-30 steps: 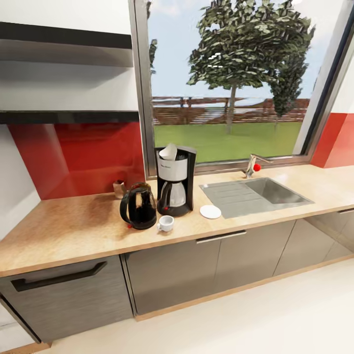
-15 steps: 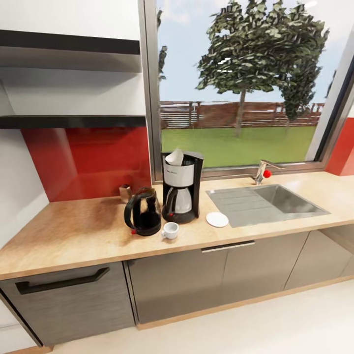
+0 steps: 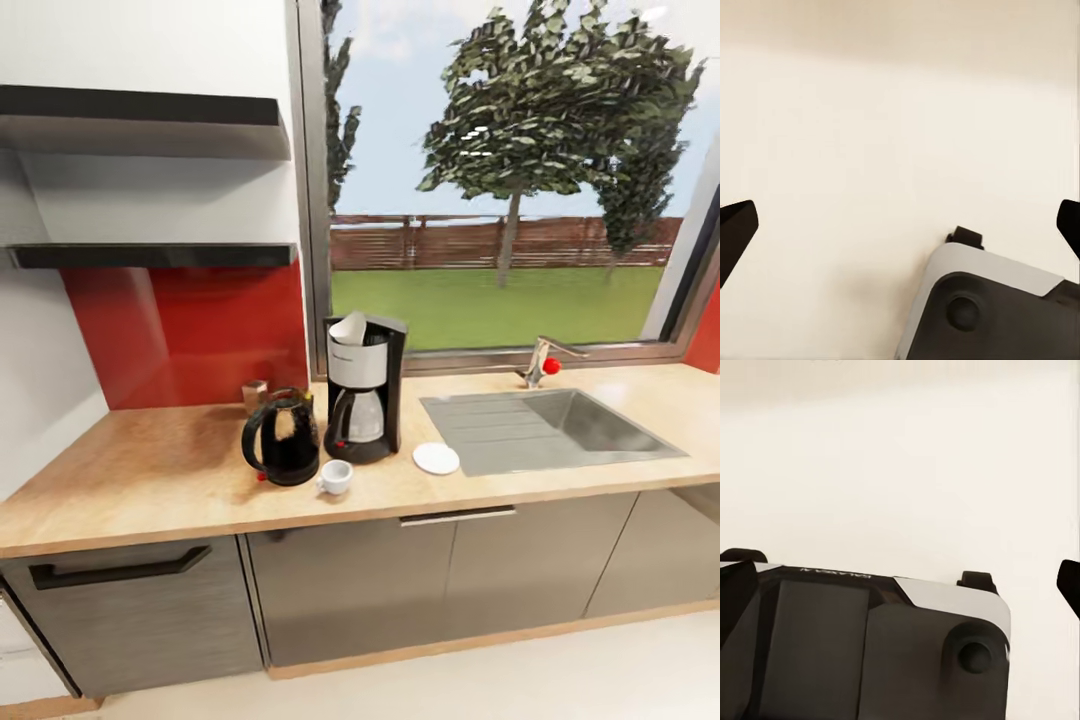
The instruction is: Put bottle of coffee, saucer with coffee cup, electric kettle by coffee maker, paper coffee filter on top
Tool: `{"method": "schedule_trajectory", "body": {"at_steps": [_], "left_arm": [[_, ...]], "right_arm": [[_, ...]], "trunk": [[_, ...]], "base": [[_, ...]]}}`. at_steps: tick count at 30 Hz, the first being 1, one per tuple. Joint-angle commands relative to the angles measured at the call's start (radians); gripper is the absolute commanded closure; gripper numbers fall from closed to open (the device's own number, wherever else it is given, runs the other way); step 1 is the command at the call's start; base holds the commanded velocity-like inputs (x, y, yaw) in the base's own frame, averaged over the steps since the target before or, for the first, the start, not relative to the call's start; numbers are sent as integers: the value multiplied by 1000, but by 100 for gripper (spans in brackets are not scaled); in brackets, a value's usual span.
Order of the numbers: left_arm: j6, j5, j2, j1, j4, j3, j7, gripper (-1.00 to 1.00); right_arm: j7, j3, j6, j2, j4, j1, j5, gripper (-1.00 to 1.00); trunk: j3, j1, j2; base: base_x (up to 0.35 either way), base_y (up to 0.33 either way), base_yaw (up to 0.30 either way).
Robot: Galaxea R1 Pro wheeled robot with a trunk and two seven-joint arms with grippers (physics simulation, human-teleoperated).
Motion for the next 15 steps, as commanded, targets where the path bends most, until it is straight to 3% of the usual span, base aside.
{"method": "schedule_trajectory", "body": {"at_steps": [1, 6, 15], "left_arm": [[-3, 9, -1, -1, 1, -9, 3, -100], [-3, 9, -3, -1, 1, -9, 3, -100], [-3, 9, -28, -1, 0, -9, 3, -100]], "right_arm": [[2, 0, -8, 0, 4, -2, 1, -100], [2, 2, -8, 1, 4, -2, 2, -100], [1, 8, -8, 1, 4, -2, 1, -100]], "trunk": [[0, 0, -2], [5, 0, -2], [14, 0, -2]], "base": [[0, -223, 175], [0, -252, 227], [0, -279, 261]]}}
